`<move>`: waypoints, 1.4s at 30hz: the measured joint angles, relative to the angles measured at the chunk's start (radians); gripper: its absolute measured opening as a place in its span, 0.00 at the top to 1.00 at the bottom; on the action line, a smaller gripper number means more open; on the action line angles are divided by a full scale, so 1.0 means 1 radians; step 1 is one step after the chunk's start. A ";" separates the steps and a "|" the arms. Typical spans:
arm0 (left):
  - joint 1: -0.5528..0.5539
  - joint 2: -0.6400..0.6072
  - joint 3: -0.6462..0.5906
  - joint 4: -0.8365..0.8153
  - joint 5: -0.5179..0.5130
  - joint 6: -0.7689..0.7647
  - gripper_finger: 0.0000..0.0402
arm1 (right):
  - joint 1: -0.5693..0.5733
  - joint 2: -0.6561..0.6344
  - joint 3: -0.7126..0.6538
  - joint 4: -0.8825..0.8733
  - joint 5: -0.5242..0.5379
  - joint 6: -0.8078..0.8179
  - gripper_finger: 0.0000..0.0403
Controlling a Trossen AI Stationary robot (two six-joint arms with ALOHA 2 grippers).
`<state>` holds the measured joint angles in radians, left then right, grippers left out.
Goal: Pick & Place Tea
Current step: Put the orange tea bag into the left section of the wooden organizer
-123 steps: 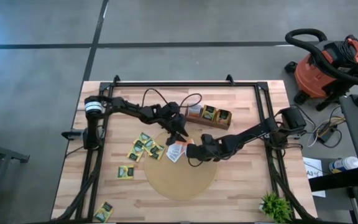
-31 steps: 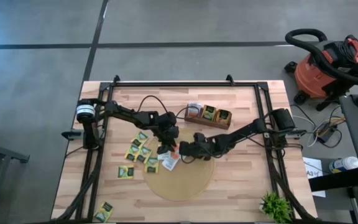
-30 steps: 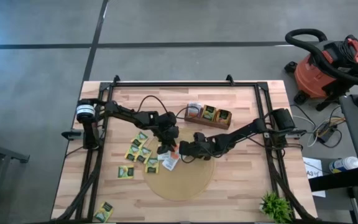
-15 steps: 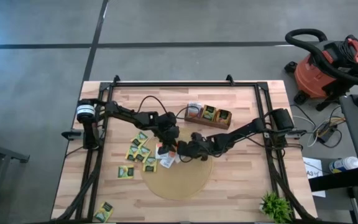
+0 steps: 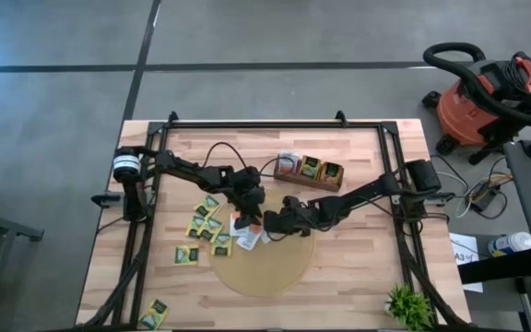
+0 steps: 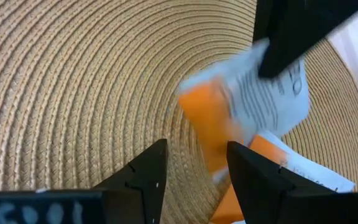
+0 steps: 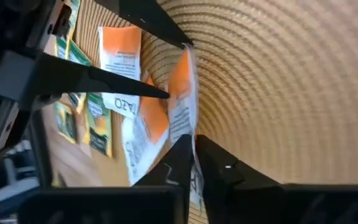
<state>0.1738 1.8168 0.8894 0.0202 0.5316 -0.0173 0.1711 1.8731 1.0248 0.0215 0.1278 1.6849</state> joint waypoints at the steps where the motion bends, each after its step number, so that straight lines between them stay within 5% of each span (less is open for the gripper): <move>1: 0.000 0.000 0.000 0.007 -0.003 -0.005 0.58 | 0.000 -0.019 0.000 -0.041 -0.001 -0.018 0.97; 8: 0.003 -0.026 0.053 0.016 -0.008 -0.037 0.58 | 0.001 -0.201 0.008 -0.391 -0.009 -0.211 0.98; 14: 0.003 -0.095 0.126 0.090 0.022 -0.015 0.58 | 0.001 -0.330 0.071 -0.530 -0.114 -0.640 0.98; 18: 0.003 -0.101 0.207 0.139 0.143 0.073 0.58 | 0.001 -0.350 0.167 -0.665 -0.139 -0.882 0.98; 25: 0.007 -0.070 0.328 0.120 0.191 0.151 0.58 | -0.009 -0.309 0.349 -1.109 -0.132 -1.046 0.98; 42: -0.018 0.034 0.399 0.090 0.209 0.057 0.58 | -0.047 -0.299 0.443 -1.140 -0.149 -1.174 0.98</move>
<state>0.1557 1.8507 1.2888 0.1099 0.7402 0.0400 0.1246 1.5738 1.4681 -1.1183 -0.0208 0.5110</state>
